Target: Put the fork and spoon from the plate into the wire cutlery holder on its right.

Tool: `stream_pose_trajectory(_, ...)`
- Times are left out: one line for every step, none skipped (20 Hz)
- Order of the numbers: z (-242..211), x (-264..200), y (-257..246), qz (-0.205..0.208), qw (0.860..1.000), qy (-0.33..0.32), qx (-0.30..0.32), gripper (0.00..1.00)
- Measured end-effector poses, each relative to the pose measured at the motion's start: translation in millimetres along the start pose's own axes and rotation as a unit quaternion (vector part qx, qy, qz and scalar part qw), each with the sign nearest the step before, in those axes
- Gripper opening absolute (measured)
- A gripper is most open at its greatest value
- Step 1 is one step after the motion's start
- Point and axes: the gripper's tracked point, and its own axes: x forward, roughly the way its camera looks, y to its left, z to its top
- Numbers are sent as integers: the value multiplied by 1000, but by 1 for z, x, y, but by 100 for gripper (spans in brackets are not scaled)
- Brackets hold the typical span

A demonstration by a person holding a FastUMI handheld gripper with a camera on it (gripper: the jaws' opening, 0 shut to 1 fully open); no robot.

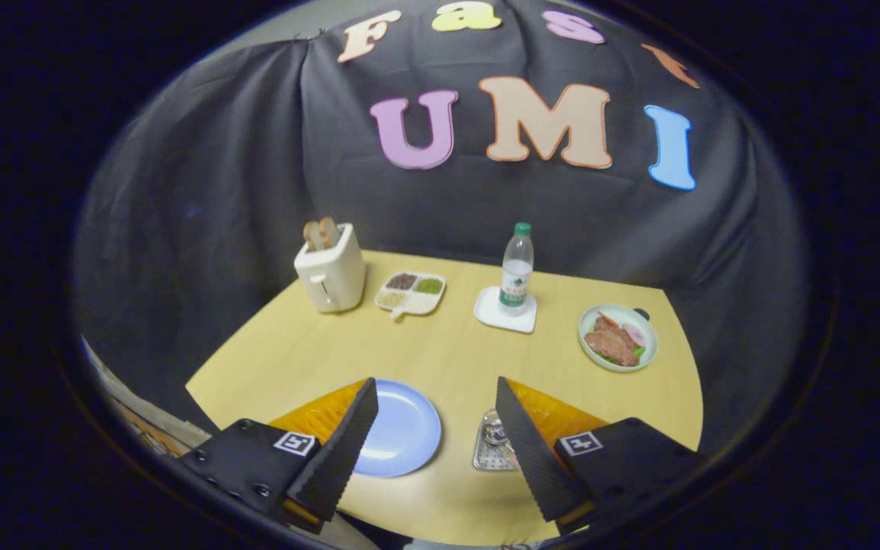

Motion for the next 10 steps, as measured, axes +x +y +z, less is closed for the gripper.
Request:
stream_pose_trajectory(9,-4,3,-2,1000,-25,13,99)
stream_pose_trajectory(20,-9,2,-10,998,-60,24,99)
stream_pose_trajectory(34,-14,5,-11,995,-93,36,99)
stream_pose_trajectory(46,-21,7,-13,989,-137,46,99)
stream_pose_trajectory(57,-32,6,-22,984,-172,46,99)
stream_pose_trajectory(65,-39,0,-38,980,-194,38,99)
stream_pose_trajectory(71,-48,-4,-56,974,-218,27,99)
stream_pose_trajectory(75,-50,-7,-70,970,-231,14,99)
stream_pose_trajectory(77,-50,-10,-84,966,-246,7,99)
stream_pose_trajectory(76,-51,-11,-94,962,-256,5,99)
